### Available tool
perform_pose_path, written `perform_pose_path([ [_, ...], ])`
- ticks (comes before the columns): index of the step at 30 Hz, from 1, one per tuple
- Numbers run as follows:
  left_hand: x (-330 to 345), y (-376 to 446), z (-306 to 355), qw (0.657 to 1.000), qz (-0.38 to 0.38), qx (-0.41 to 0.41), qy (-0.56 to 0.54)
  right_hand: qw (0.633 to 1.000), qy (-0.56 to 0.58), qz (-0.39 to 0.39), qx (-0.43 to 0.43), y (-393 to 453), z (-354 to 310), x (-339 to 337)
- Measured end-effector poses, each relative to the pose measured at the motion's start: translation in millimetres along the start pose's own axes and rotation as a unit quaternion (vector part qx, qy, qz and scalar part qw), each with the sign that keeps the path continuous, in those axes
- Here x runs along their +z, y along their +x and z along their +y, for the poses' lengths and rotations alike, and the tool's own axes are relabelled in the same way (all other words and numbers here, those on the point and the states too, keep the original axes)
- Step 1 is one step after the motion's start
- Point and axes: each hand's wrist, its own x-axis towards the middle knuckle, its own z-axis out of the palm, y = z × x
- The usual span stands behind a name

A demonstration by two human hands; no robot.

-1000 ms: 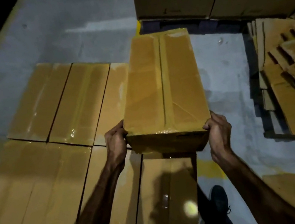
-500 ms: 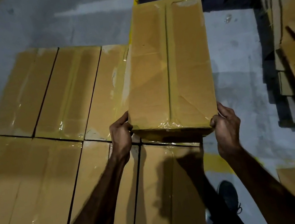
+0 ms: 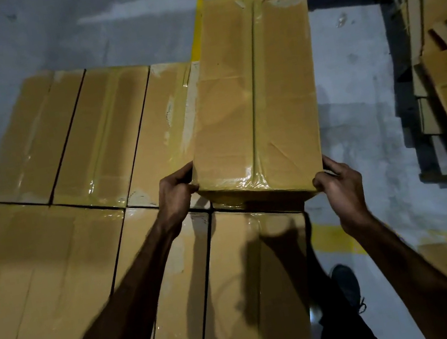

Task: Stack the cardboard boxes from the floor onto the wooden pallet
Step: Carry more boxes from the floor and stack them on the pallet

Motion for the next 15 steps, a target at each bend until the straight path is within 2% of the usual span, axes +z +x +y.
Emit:
perform_pose_path([
  [5, -4.0, -7.1, -20.7, 0.999, 0.039, 0.022, 0.028, 0.998, 0.0, -0.046, 0.053, -8.2, 3.0, -19.4],
  [15, 1.7, -15.0, -25.7, 0.998, 0.054, 0.03, 0.027, 0.998, -0.01, -0.051, 0.026, -17.1, 7.6, -24.8],
])
